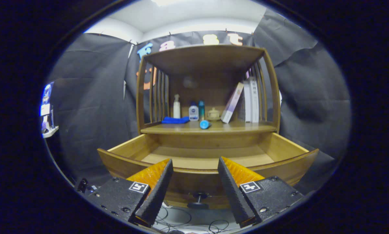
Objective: Pull open the drawer, take out the items inside it, and place them on the countertop above the cabinet.
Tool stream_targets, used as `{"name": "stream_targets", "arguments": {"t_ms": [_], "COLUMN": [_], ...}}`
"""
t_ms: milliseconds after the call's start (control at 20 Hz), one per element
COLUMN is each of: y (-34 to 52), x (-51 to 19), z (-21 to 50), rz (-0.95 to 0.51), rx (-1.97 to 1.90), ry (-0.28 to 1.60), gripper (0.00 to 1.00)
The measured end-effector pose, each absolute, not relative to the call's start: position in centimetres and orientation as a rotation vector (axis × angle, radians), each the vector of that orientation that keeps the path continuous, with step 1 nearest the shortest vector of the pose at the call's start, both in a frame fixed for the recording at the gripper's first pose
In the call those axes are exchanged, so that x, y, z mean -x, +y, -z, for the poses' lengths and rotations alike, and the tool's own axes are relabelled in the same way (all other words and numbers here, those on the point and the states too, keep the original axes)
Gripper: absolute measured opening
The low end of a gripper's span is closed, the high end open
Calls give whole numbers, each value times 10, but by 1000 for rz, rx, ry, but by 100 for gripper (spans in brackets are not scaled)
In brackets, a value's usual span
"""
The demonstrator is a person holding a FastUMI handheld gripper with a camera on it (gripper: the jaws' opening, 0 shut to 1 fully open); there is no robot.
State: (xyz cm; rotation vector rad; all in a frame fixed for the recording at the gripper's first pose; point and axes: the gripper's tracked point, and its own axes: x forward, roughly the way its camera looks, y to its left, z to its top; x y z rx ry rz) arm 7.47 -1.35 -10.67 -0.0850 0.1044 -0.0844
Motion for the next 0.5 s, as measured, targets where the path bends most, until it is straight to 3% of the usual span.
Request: {"name": "stream_targets", "arguments": {"t_ms": [500], "y": [-15], "x": [-52], "z": [168], "rz": [118], "rx": [76], "ry": [168], "gripper": [88]}}
